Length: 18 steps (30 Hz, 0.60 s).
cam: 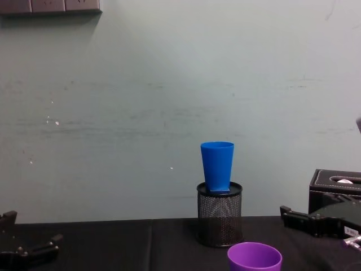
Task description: Pick up one cup with a gripper and tap it against the other cup.
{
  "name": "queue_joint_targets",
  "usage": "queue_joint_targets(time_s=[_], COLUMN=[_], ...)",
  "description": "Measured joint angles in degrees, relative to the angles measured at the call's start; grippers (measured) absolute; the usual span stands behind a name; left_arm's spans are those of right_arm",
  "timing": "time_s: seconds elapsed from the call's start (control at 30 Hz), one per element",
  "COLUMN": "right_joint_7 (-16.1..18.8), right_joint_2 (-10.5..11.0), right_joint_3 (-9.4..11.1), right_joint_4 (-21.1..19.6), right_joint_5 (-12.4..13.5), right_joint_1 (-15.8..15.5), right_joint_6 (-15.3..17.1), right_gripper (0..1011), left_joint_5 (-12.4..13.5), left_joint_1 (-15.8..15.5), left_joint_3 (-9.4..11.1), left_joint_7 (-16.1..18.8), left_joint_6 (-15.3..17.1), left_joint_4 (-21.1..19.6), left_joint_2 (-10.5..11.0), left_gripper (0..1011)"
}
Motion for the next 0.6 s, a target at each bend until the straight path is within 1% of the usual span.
queue_joint_targets(time_s=[0.6], right_joint_7=[-0.1], right_joint_2=[0.0], right_joint_3=[0.0], right_joint_4=[0.0], right_joint_5=[0.0], right_joint_1=[0.0], right_joint_6=[0.0], right_gripper=[1002], left_joint_5=[0.0], left_joint_1=[0.0], left_joint_3=[0.0], left_joint_7=[0.0], left_joint_6=[0.0], left_joint_4=[0.0], left_joint_2=[0.0], left_gripper=[1011])
